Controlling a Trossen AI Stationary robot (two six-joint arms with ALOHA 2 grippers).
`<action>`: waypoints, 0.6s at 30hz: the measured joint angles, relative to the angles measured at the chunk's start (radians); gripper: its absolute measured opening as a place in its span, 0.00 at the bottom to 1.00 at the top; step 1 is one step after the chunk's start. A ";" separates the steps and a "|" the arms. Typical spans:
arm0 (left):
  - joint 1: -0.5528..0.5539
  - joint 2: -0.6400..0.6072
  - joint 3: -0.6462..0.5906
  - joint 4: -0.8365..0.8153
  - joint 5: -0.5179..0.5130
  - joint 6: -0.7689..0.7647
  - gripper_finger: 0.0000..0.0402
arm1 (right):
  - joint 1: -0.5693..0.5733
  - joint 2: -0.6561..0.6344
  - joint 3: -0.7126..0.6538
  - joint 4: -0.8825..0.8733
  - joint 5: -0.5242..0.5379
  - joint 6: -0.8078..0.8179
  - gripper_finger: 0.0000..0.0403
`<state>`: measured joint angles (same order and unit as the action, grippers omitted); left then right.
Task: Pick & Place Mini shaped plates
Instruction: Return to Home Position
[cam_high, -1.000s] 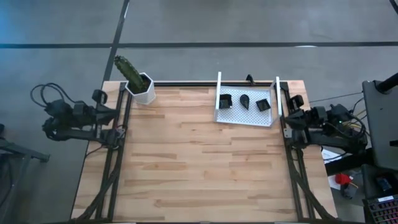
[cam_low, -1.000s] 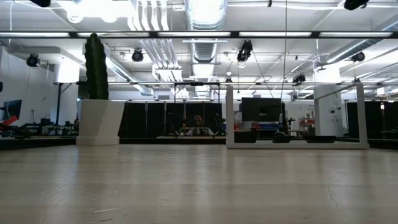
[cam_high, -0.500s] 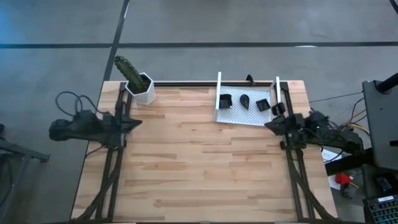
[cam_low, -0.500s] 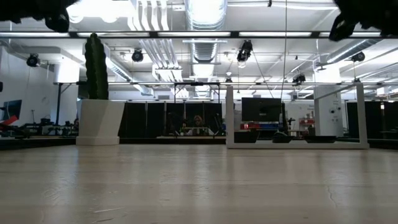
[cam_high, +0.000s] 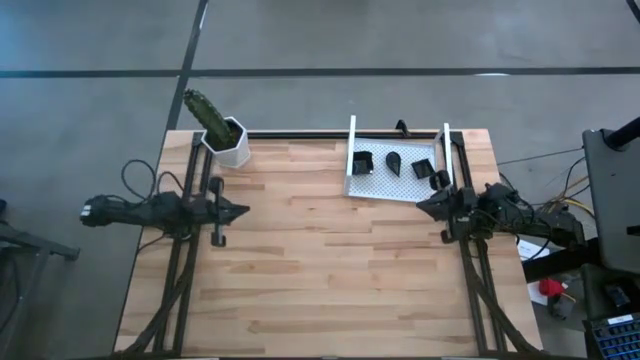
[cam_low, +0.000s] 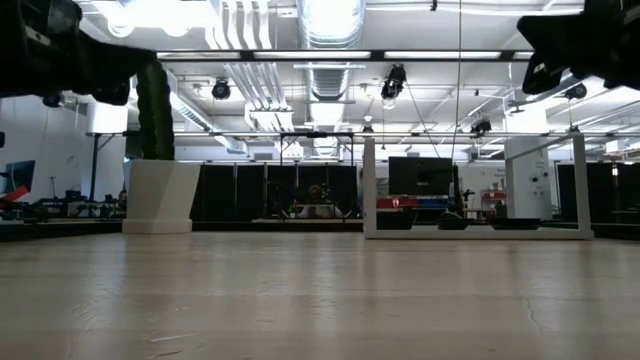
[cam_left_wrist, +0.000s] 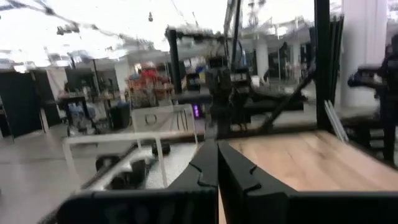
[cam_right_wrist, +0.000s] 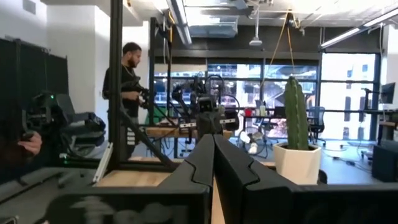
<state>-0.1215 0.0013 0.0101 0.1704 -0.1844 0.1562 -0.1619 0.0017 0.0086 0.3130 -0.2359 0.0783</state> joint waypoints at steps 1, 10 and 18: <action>0.000 0.000 0.000 -0.031 0.000 -0.001 0.00 | 0.000 0.000 0.000 -0.007 0.000 -0.004 0.02; 0.000 0.001 -0.002 -0.085 0.000 -0.013 0.00 | 0.000 0.002 0.000 -0.091 0.027 -0.003 0.02; 0.000 0.026 -0.001 -0.130 0.014 -0.083 0.00 | 0.000 0.009 0.000 -0.101 0.027 -0.003 0.02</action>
<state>-0.1215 0.0276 0.0090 0.0406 -0.1703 0.0734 -0.1619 0.0106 0.0090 0.2123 -0.2087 0.0751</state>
